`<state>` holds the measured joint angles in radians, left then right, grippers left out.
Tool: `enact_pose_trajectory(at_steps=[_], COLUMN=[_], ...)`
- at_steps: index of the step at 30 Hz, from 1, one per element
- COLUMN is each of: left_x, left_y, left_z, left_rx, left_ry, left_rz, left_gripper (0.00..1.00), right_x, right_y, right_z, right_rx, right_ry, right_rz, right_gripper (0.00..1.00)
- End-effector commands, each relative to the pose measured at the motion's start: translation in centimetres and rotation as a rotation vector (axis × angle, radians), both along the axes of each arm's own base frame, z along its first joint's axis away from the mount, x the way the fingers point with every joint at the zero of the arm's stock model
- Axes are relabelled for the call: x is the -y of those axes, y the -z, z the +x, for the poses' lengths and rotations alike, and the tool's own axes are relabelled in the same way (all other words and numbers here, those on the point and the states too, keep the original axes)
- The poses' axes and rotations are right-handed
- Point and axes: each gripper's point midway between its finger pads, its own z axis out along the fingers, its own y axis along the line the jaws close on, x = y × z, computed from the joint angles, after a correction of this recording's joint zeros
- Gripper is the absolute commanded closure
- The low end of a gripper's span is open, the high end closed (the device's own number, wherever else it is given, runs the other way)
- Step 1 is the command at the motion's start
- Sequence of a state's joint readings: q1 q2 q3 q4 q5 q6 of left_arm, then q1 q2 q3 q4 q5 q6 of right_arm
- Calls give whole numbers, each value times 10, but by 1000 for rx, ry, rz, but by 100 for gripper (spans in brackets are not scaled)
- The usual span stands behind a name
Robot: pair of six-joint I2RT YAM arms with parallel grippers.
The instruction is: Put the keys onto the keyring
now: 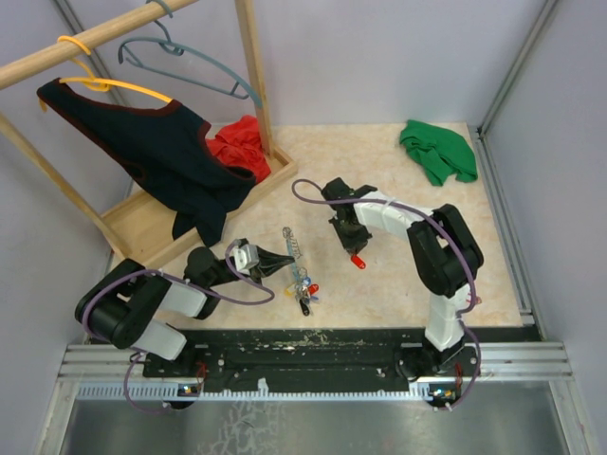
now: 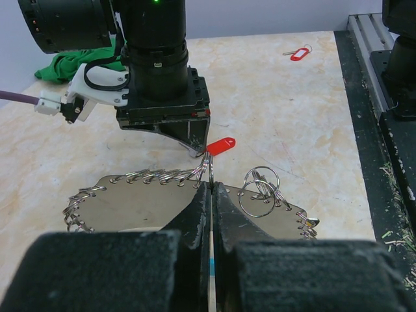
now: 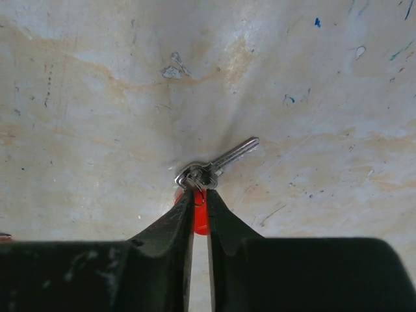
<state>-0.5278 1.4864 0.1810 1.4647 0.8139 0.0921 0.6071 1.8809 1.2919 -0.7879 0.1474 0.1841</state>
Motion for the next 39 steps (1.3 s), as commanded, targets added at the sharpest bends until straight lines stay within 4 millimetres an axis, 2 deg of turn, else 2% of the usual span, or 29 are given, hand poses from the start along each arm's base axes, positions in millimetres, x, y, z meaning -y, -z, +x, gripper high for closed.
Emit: enact_pose_trajectory(at_steps=[1, 4, 8, 13, 18, 24, 28, 39], left_x=[3, 2, 3, 3, 3, 3, 3, 3], left_y=[-21, -21, -21, -21, -21, -22, -22, -21], left_z=[1, 1, 2, 2, 1, 1, 1, 1], left_rx=[84, 82, 82, 80, 79, 78, 79, 75], left_ry=[14, 11, 11, 11, 12, 15, 16, 17], left_rz=[-37, -38, -41, -44, -46, -51, -51, -52], left_gripper=[100, 100, 100, 100, 100, 100, 100, 100], right_x=[-17, -22, -25, -25, -22, -17, -18, 0], right_y=[-23, -36, -54, -65, -69, -55, -48, -22], right_z=[10, 10, 12, 12, 11, 8, 8, 8], right_rx=[76, 136, 256, 408, 542, 575, 570, 555], right_ry=[-28, -31, -23, 19, 125, 237, 284, 398], right_rz=[71, 140, 234, 355, 488, 589, 633, 550], right_gripper=[83, 72, 65, 64, 64, 65, 69, 72])
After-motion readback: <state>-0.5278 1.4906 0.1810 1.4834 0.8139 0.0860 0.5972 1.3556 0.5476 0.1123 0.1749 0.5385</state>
